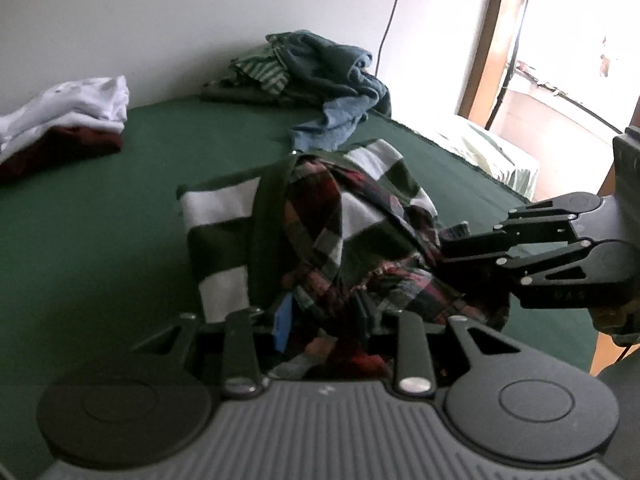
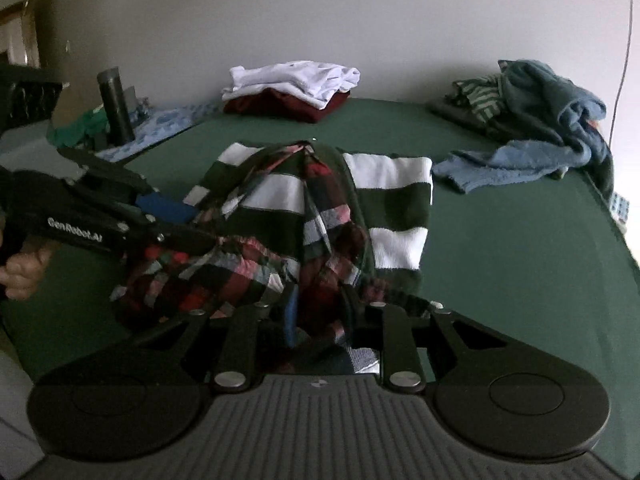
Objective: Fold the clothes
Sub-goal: 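Spread the plaid shirt over the sweater with both grippers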
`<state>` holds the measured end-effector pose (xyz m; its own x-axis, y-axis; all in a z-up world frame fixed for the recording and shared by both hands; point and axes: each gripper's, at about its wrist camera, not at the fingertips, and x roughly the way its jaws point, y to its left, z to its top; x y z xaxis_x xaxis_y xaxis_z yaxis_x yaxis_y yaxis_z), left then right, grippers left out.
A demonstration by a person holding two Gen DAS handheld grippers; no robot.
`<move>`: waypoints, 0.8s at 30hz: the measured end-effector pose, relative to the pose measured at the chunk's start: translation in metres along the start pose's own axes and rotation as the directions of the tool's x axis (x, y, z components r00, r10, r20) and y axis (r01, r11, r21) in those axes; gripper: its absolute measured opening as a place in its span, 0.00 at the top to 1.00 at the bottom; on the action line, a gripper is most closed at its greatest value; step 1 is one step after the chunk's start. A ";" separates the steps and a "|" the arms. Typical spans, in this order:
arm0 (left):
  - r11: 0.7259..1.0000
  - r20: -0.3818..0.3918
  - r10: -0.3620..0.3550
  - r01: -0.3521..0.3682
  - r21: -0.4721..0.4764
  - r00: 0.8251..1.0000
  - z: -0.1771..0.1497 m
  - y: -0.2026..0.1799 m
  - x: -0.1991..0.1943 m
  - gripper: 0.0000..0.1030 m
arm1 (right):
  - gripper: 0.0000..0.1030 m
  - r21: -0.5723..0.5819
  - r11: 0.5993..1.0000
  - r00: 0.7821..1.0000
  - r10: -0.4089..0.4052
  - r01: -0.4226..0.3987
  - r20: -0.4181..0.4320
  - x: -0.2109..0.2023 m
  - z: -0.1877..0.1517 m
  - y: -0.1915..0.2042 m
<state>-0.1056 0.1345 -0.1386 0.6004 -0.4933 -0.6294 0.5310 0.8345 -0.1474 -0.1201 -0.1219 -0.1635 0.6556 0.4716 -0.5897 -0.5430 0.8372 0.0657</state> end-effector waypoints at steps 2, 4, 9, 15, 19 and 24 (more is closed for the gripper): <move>1.000 0.003 0.000 0.000 -0.002 1.000 -0.001 0.001 -0.004 0.69 | 0.77 -0.001 1.000 1.000 0.002 -0.002 -0.009 0.000 0.002 -0.001; 1.000 0.005 -0.002 0.002 0.001 1.000 -0.001 0.002 -0.009 0.67 | 0.76 0.006 1.000 1.000 -0.002 0.002 -0.014 -0.001 0.003 0.000; 0.999 0.050 0.011 -0.008 -0.050 0.999 0.007 0.004 -0.021 0.64 | 0.73 -0.034 0.999 0.999 -0.034 0.033 -0.022 -0.003 0.004 0.010; 0.981 0.006 0.146 -0.144 -0.130 0.989 0.028 -0.001 -0.005 0.59 | 0.74 0.101 0.992 0.995 -0.087 0.081 0.054 -0.006 0.030 -0.001; 0.959 -0.079 0.220 -0.230 -0.167 0.972 0.033 -0.002 0.015 0.55 | 0.75 0.126 0.983 0.991 -0.136 0.135 0.001 0.018 0.031 0.004; 0.952 -0.106 0.259 -0.273 -0.141 0.960 0.032 -0.006 0.020 0.29 | 0.74 0.095 0.973 0.977 -0.213 0.211 0.013 0.025 0.016 0.022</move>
<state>-0.0776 0.1119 -0.1259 0.6508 -0.2313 -0.7232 0.2572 0.9633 -0.0766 -0.1074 -0.0870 -0.1638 0.7631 0.2859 -0.5795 -0.3398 0.9403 0.0164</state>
